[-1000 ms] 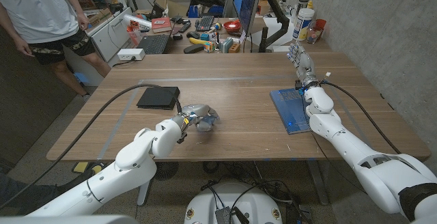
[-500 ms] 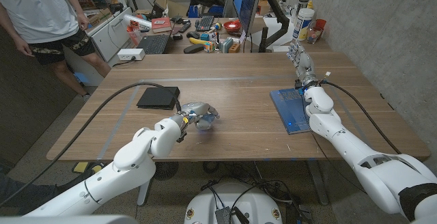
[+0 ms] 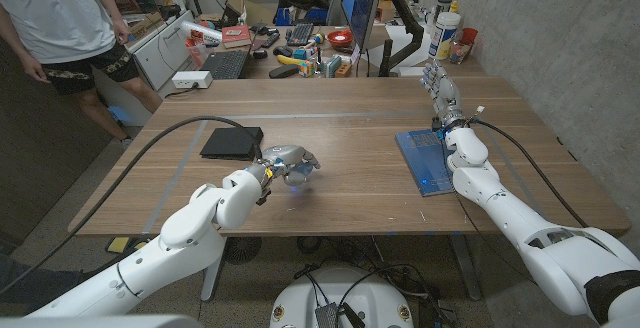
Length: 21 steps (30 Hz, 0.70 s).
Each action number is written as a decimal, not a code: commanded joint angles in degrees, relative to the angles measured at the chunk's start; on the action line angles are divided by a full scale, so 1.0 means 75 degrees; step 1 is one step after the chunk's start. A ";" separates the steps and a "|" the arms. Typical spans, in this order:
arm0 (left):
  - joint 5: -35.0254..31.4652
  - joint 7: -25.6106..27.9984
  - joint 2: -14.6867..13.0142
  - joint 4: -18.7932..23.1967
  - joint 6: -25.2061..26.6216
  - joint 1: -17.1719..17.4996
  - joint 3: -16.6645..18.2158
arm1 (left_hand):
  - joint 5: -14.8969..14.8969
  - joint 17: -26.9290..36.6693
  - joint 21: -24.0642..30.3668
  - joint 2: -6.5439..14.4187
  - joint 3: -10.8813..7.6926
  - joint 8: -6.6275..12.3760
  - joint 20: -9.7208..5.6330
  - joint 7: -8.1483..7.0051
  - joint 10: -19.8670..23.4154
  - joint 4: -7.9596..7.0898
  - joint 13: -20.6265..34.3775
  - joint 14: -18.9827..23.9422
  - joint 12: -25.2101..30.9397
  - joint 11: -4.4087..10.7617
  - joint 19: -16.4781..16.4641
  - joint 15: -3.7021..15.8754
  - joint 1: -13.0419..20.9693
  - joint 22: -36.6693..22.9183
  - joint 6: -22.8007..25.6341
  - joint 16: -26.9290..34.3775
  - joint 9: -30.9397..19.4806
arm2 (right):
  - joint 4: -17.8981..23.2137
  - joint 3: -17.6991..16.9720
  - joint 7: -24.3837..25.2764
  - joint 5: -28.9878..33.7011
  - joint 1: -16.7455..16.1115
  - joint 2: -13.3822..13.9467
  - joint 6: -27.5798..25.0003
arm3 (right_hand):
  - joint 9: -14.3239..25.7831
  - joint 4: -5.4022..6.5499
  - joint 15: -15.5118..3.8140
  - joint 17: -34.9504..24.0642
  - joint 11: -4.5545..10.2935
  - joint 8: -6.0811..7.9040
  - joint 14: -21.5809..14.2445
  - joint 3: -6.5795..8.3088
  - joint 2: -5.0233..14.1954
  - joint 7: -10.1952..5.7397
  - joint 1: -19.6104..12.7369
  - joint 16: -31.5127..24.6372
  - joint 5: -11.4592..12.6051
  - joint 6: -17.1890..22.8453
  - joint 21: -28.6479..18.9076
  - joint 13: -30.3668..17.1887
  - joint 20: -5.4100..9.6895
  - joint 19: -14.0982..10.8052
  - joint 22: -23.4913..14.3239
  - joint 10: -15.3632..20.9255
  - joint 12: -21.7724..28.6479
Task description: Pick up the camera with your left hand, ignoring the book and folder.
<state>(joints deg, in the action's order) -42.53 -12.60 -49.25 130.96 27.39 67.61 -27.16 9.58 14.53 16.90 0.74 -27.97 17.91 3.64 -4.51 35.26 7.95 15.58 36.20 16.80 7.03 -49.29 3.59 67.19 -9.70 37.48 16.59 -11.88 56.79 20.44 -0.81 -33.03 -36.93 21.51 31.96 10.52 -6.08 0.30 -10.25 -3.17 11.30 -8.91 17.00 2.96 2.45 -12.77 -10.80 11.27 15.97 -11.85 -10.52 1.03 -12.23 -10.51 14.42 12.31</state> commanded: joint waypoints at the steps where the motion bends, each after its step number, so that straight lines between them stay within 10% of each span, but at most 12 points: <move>1: 0.0062 0.0015 -0.0052 0.0095 -0.0130 -0.0013 0.0170 | 0.0053 0.0019 -0.0036 0.0320 -0.0019 -0.0044 -0.0094 -0.0011 0.0054 -0.0059 0.0238 0.0095 -0.0003 -0.0014 -0.0100 0.0469 0.0250 -0.0021 0.0077 0.0013 -0.0011 | -0.0050 0.0019 0.0030 0.0039 0.0039 -0.0040 0.0005 | 0.0046 -0.0005 0.0003 -0.0037 0.0006 -0.0019 -0.0068 -0.0033 0.0000 -0.0060 0.0008 0.0013 0.0067 0.0023 0.0017 -0.0018 -0.0012 -0.0047 -0.0013 0.0045 -0.0022; 21: 0.0046 -0.0233 -0.0136 0.0370 -0.0225 -0.0149 0.0440 | 0.0058 0.0038 -0.0121 0.0349 -0.0035 0.0004 -0.0144 0.0023 0.0146 -0.0032 0.0311 0.0241 -0.0025 0.0066 -0.0173 0.0510 0.0322 -0.0026 0.0313 -0.0003 -0.0016 | -0.0124 0.0026 0.0004 0.0058 0.0116 -0.0056 0.0042 | 0.0046 -0.0009 0.0007 -0.0037 -0.0015 -0.0016 -0.0072 -0.0037 0.0002 -0.0052 0.0004 0.0013 0.0070 0.0032 0.0020 -0.0018 -0.0016 -0.0050 -0.0013 0.0062 -0.0016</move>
<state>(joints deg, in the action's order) -41.58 -13.04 -49.89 132.69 26.21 67.18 -24.73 9.81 14.47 16.08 0.86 -27.97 17.45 3.30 -4.31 35.33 7.94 15.83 37.26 16.60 7.11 -49.65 3.52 67.06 -9.75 38.75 16.45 -11.85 56.19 20.58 -0.78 -32.73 -36.36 21.22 32.04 10.52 -6.24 0.30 -10.25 -3.17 11.31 -8.90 16.84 2.96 2.45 -12.77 -10.80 11.27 15.97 -11.85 -10.52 1.03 -12.23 -10.51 14.42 12.31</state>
